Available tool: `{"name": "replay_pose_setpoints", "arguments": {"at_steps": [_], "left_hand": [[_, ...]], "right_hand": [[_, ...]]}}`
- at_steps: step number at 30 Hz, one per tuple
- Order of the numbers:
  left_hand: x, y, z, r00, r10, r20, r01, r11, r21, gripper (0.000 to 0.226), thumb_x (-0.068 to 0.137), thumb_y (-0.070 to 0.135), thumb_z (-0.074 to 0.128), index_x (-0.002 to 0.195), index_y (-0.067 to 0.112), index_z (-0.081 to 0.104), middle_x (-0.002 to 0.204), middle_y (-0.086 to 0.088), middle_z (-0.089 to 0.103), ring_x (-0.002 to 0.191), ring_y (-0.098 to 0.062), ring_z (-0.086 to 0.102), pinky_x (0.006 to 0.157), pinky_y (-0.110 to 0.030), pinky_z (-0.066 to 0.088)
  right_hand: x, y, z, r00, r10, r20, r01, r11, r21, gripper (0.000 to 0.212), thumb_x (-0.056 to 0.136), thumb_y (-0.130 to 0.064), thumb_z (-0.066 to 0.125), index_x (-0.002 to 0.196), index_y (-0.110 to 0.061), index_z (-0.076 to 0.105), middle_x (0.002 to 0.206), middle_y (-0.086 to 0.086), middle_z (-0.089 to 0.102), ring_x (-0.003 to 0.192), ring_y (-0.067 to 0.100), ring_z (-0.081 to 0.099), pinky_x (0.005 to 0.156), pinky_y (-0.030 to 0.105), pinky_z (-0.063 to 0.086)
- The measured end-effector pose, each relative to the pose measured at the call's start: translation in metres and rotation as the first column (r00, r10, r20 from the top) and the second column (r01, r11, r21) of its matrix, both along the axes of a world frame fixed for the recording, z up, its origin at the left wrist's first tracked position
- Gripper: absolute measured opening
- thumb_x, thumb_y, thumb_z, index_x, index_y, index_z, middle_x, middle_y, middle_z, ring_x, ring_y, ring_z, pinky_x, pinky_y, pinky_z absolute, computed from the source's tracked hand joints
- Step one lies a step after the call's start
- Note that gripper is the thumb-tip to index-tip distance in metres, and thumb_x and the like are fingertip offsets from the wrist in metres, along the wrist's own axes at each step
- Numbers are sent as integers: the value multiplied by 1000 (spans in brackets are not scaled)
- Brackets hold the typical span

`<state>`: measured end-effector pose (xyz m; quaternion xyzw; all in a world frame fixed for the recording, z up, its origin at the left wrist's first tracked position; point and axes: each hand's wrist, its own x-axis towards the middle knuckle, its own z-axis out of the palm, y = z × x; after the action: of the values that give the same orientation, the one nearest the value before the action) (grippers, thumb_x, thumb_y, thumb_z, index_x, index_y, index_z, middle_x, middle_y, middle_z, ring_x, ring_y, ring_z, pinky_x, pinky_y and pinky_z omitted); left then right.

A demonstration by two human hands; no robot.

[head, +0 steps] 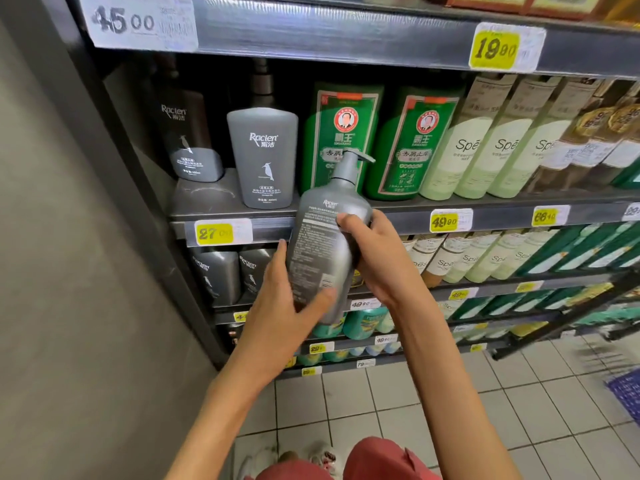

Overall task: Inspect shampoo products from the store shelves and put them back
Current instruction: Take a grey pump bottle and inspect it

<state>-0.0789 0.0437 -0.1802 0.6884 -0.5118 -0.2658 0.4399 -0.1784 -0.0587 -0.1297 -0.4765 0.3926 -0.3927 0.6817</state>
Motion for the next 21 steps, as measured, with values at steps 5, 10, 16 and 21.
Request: {"name": "replay_pose_setpoints", "arguments": {"at_steps": [5, 10, 16, 21], "left_hand": [[-26, -15, 3, 947, 267, 177, -274, 962, 16, 113, 59, 47, 77, 145, 15, 12, 138, -7, 36, 125, -21, 39, 100, -33, 37], [15, -8, 5, 632, -225, -741, 207, 971, -118, 66, 56, 41, 74, 116, 20, 56, 105, -5, 70, 100, -23, 65, 82, -35, 55], [22, -7, 6, 450, -259, -855, 344, 933, -102, 71, 68, 31, 73, 130, 8, 48, 118, -9, 64, 112, -22, 59, 96, -39, 48], [23, -11, -6, 629, -159, -761, 189, 981, -49, 59, 71, 28, 65, 127, 18, 49, 116, -2, 67, 104, -13, 64, 79, -23, 54]], "right_hand": [[4, 10, 1, 996, 11, -87, -26, 985, -169, 31, 90, -11, 61, 118, -6, 50, 90, -3, 61, 78, 8, 62, 64, 18, 51], [-9, -2, 11, 970, 91, -224, -143, 963, -229, 45, 84, -43, 62, 119, -16, 58, 94, -6, 66, 78, -3, 62, 77, 21, 47], [0, 0, -4, 965, 263, -24, -263, 965, 7, 21, 92, -31, 56, 91, -13, 66, 74, -1, 72, 66, 11, 67, 56, 21, 51], [1, -3, -21, 975, 195, -102, -201, 978, -58, 24, 94, -12, 53, 117, -6, 52, 100, 7, 69, 84, 11, 67, 68, 23, 53]]}}
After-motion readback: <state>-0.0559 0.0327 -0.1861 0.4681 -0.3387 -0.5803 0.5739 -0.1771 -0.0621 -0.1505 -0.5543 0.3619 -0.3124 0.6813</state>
